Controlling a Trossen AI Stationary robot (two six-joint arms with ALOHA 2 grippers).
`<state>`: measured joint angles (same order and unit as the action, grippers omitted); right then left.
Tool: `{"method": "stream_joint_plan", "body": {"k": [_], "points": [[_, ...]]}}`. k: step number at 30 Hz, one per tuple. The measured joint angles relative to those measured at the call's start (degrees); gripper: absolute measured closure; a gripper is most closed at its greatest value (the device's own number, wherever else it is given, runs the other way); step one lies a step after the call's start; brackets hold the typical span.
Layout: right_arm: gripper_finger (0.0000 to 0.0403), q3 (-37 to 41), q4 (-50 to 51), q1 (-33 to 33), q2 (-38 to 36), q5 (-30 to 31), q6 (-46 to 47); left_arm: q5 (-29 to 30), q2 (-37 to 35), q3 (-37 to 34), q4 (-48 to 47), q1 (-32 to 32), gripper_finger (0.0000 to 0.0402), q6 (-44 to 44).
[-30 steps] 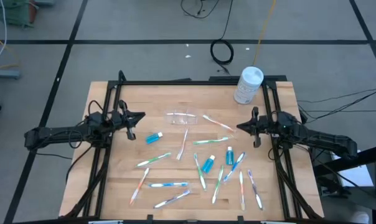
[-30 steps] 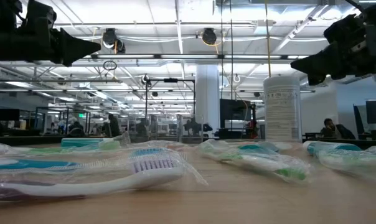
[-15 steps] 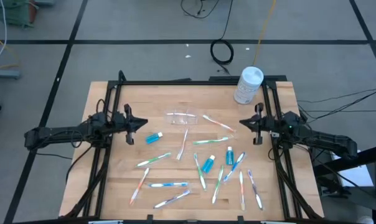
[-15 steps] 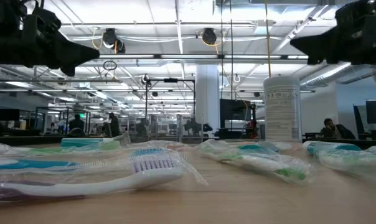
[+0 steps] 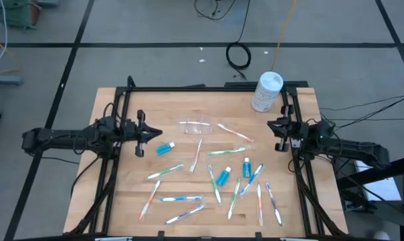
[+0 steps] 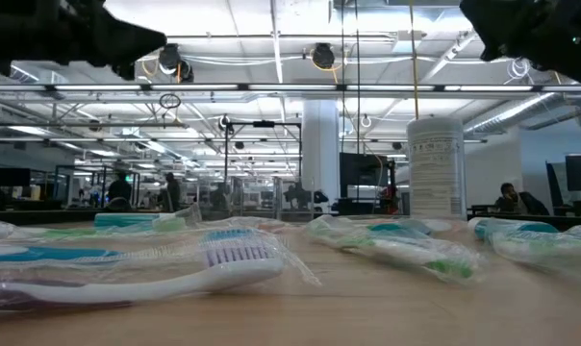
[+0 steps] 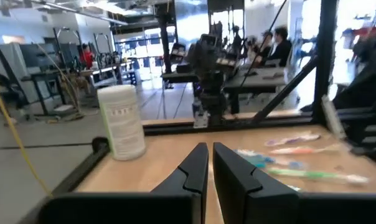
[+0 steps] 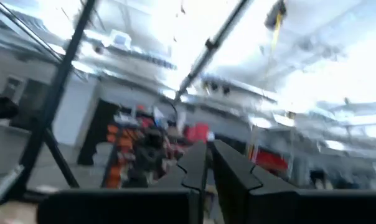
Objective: Pick & Place toothbrushing station
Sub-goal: Put the green toothbrush into the transparent organizer
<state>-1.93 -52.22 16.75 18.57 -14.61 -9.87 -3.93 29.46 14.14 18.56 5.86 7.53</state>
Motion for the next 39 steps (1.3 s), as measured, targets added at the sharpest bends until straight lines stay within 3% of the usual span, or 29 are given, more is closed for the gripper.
{"method": "stream_joint_plan", "body": {"k": [5, 11, 17, 23, 33, 39], "points": [[0.0324, -0.5, -14.4, 0.0, 10.7, -1.9, 0.2, 1.2, 5.9, 7.7, -2.8, 0.0, 0.0365, 1.3], [0.0274, -6.5, -14.5, 0.0, 24.5, -0.9, 1.8, 1.8, 9.6, 14.1, -15.2, 0.0, 0.0315, -0.7], [0.0262, -13.6, -14.2, 0.0, 38.6, -0.4, 3.1, 2.2, 12.2, 14.6, -25.9, -0.3, 0.0266, -10.9], [0.0267, -18.2, -14.5, 0.0, 48.2, -0.4, 3.3, -0.8, 18.7, 14.5, -33.7, -5.5, 0.0254, -17.2], [0.0271, -18.5, -14.8, 0.0, 53.3, -0.5, 3.2, 1.1, 34.4, 14.5, -31.0, -11.0, 0.0254, -24.3], [0.0271, -18.5, -14.8, 0.0, 53.3, -0.5, 3.2, 0.9, 44.5, 14.5, -23.4, -12.0, 0.0254, -26.3]]}}
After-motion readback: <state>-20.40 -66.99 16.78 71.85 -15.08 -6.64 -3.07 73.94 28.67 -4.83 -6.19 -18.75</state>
